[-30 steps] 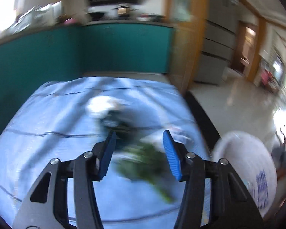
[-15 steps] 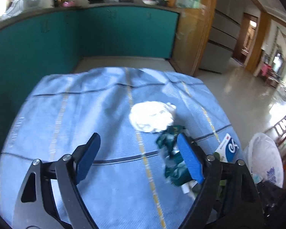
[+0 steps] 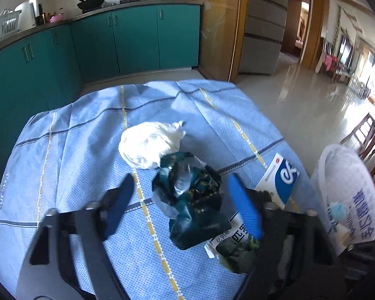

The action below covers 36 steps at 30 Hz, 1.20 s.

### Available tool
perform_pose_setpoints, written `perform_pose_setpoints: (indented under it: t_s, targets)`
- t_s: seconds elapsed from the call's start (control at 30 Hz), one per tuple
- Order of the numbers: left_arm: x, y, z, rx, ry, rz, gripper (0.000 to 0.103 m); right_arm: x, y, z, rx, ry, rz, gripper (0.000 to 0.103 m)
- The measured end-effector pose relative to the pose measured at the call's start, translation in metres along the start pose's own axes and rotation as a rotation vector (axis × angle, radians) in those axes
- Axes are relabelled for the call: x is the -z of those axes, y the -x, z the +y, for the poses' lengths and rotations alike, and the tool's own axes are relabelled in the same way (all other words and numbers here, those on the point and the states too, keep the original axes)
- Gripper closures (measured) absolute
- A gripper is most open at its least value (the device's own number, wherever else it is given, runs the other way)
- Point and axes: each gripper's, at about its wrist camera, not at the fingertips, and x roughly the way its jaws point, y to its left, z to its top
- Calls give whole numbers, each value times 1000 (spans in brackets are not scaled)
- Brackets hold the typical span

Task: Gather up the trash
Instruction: 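Grasp the green wrapper with the left gripper while the right gripper grasps the green leaves, then carry the wrapper and leaves over the bin and open both grippers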

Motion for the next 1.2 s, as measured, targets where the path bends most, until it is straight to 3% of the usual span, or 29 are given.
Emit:
perform_pose_setpoints:
  t_s: [0.07, 0.13, 0.2, 0.4, 0.53, 0.57, 0.63, 0.7, 0.73, 0.87, 1.07, 1.13, 1.2]
  targets:
    - [1, -4, -4, -4, -15, 22, 46, 1, 3, -4, -3, -14, -5, 84]
    - [3, -3, -6, -14, -26, 13, 49, 1, 4, -7, 4, -25, -12, 69]
    - [5, 0, -8, -17, -44, 9, 50, 0, 5, -10, 17, -36, -27, 47]
    - [13, 18, -1, -38, -58, 3, 52, -6, -2, -8, 16, -42, -29, 45]
    - [20, 45, 7, -42, -59, -42, 52, -7, -15, 1, 26, -18, -7, 45]
    - [22, 52, 9, -38, -62, -55, 51, -7, -19, 3, 32, -10, 2, 45]
    - [24, 64, 12, -25, -60, -78, 52, -5, -22, 7, 31, 2, 12, 60]
    - [24, 72, 14, -16, -58, -93, 52, -4, -25, 9, 5, 6, 32, 85]
    - [24, 77, 18, -17, -53, -102, 52, -3, -23, 11, -5, 13, 36, 90]
    - [24, 85, 35, -13, -18, -106, 52, 6, -9, 13, -92, 23, 52, 92]
    - [24, 88, 62, 2, 43, -68, 49, 19, 10, 8, -142, 63, 90, 90]
    - [25, 84, 65, 9, 44, -45, 43, 21, 12, 5, -128, 61, 85, 74]
    - [27, 79, 67, 8, 47, -19, 32, 21, 13, 7, -101, 60, 70, 39]
